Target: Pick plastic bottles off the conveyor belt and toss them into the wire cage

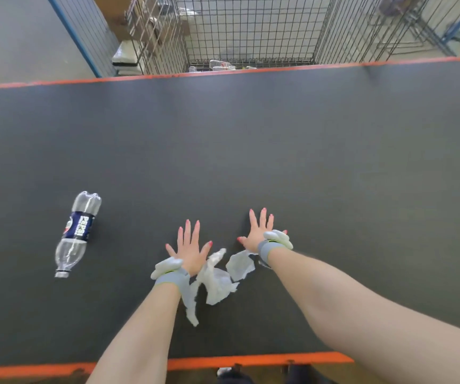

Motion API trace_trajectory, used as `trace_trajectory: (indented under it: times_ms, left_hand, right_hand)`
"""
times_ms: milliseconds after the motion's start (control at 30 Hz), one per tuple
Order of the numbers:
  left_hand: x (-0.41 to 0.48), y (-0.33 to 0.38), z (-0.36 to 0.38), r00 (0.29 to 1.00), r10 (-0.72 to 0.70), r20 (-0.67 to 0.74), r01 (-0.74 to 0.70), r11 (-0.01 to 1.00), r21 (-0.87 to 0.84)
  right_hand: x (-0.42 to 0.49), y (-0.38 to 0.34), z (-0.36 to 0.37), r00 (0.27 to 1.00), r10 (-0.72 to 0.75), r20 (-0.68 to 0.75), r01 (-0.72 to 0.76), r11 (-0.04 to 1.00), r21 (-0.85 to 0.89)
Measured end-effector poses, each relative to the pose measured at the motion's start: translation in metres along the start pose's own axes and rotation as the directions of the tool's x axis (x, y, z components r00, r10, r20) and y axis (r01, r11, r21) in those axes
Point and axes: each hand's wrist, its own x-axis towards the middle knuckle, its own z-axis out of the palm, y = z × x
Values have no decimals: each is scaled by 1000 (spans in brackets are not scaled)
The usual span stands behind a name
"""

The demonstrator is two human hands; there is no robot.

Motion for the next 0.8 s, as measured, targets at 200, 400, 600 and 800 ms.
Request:
trace_trajectory:
  times_ms: [200, 400, 600, 800]
  left_hand:
    - [4, -15, -42, 978, -112, -176, 132, 986, 106]
    - [11, -39, -69, 916, -339, -213, 367, 925, 103]
    - [34, -9, -57, 946, -310, -98, 300, 948, -106]
    - [91, 53, -105, 964, -266, 27, 207, 679, -704]
  right_hand:
    - [-11, -34, -15, 994, -100, -50, 103, 993, 56]
    - [-8, -51, -19, 980, -197, -24, 197, 980, 31]
    - [15, -48, -34, 984, -175, -32, 177, 981, 85]
    - [51, -47, -71, 989, -124, -84, 138, 974, 181]
